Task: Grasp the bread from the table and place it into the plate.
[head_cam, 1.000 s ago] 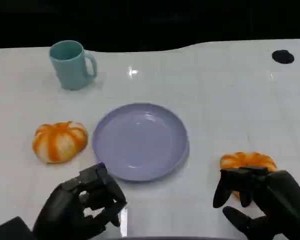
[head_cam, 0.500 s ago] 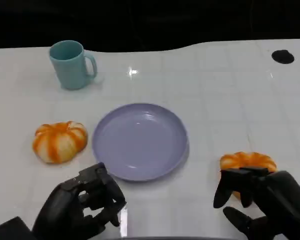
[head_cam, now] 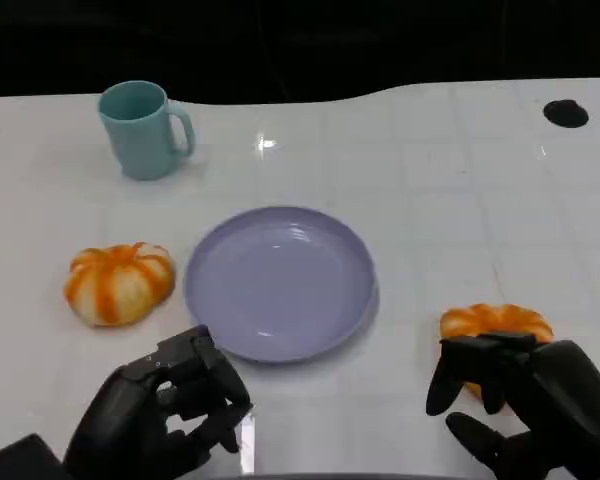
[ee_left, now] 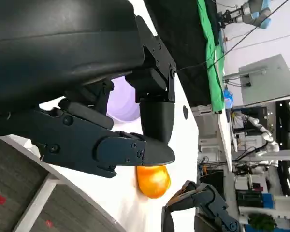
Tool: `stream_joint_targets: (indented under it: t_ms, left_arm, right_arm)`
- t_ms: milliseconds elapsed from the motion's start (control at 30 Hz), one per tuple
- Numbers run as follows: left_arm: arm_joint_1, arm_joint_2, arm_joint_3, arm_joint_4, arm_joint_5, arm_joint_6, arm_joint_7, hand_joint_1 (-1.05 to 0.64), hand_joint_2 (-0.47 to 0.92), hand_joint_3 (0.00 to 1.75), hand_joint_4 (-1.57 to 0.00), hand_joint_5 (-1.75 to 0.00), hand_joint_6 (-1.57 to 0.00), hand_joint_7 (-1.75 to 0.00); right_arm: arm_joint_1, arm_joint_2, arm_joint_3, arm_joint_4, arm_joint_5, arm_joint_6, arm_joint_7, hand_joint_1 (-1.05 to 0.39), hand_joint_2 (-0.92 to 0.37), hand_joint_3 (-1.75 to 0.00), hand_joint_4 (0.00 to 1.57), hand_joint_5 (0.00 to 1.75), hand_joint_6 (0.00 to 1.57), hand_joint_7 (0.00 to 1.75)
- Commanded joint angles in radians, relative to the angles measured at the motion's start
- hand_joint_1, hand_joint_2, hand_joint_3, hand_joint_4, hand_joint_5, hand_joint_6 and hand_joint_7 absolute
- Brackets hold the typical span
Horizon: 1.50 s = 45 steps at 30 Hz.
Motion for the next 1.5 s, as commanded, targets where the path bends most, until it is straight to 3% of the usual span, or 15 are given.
stream_joint_targets:
  t_ms: [33,133,233,433,500,633,733,900,1067,1233,1500]
  left_arm:
    - [0.001,0.016,0.009,-0.001,-0.010,-0.001,-0.007,-0.52,0.92,0.30,-0.67,-1.75,-0.58,-1.55]
    - [0.000,0.016,0.010,-0.001,-0.010,0.002,-0.006,-0.52,0.92,0.30,-0.67,-1.75,-0.58,-1.54]
    - [-0.005,0.016,0.012,0.010,-0.015,-0.005,-0.012,-0.52,0.92,0.29,-0.67,-1.75,-0.58,-1.54]
    - [-0.010,0.014,0.015,0.021,-0.009,-0.015,-0.014,-0.52,0.92,0.30,-0.67,-1.75,-0.58,-1.54]
    - [-0.008,0.014,0.015,0.018,-0.009,-0.010,-0.011,-0.53,0.92,0.30,-0.67,-1.75,-0.59,-1.54]
    - [-0.007,0.013,0.012,0.018,-0.006,-0.013,-0.013,-0.52,0.92,0.30,-0.67,-1.75,-0.59,-1.54]
    - [-0.007,0.011,0.010,0.017,-0.003,-0.012,-0.010,-0.53,0.92,0.30,-0.67,-1.75,-0.59,-1.54]
    - [-0.005,0.008,0.007,0.012,0.003,-0.014,-0.004,-0.54,0.92,0.30,-0.67,-1.75,-0.59,-1.54]
    - [-0.004,0.004,0.003,0.006,0.000,-0.008,-0.004,-0.53,0.92,0.30,-0.68,-1.75,-0.59,-1.54]
    - [-0.001,0.002,-0.001,-0.004,0.002,0.008,0.002,-0.53,0.92,0.30,-0.68,-1.75,-0.60,-1.53]
    - [0.000,-0.001,-0.007,-0.013,0.005,0.014,0.003,-0.55,0.92,0.29,-0.68,-1.75,-0.60,-1.53]
  right_arm:
    - [0.004,-0.011,-0.006,-0.014,0.022,0.006,0.010,-0.06,-0.21,-1.29,0.79,1.75,0.70,1.41]
    - [0.004,-0.011,-0.011,-0.024,0.031,0.004,0.011,-0.06,-0.20,-1.28,0.78,1.72,0.70,1.36]
    - [0.006,-0.011,-0.021,-0.042,0.041,0.012,0.011,-0.04,-0.20,-1.26,0.77,1.64,0.75,1.19]
    - [0.011,-0.024,-0.042,-0.113,0.018,0.073,0.045,-0.07,-0.21,-1.18,0.74,1.33,0.81,0.87]
    - [0.018,-0.037,-0.047,-0.158,0.002,0.122,0.086,-0.13,-0.35,-0.93,0.67,1.04,0.73,0.66]
    - [0.031,-0.064,-0.056,-0.242,-0.047,0.206,0.145,-0.25,-0.67,-0.34,0.55,0.69,0.66,0.30]
    - [0.042,-0.086,-0.062,-0.321,-0.110,0.284,0.202,-0.39,-0.82,-0.10,0.38,0.51,0.55,0.11]
    - [0.051,-0.110,-0.062,-0.419,-0.223,0.395,0.295,-0.55,-0.86,-0.03,0.19,0.44,0.40,0.01]
    - [0.046,-0.112,-0.057,-0.469,-0.291,0.480,0.371,-0.62,-0.87,-0.01,0.07,0.45,0.29,0.00]
    - [0.034,-0.116,-0.050,-0.475,-0.334,0.519,0.412,-0.66,-0.87,0.00,0.01,0.46,0.24,0.00]
    - [-0.022,-0.129,-0.007,-0.380,-0.370,0.526,0.433,-0.67,-0.84,0.00,0.00,0.47,0.25,0.01]
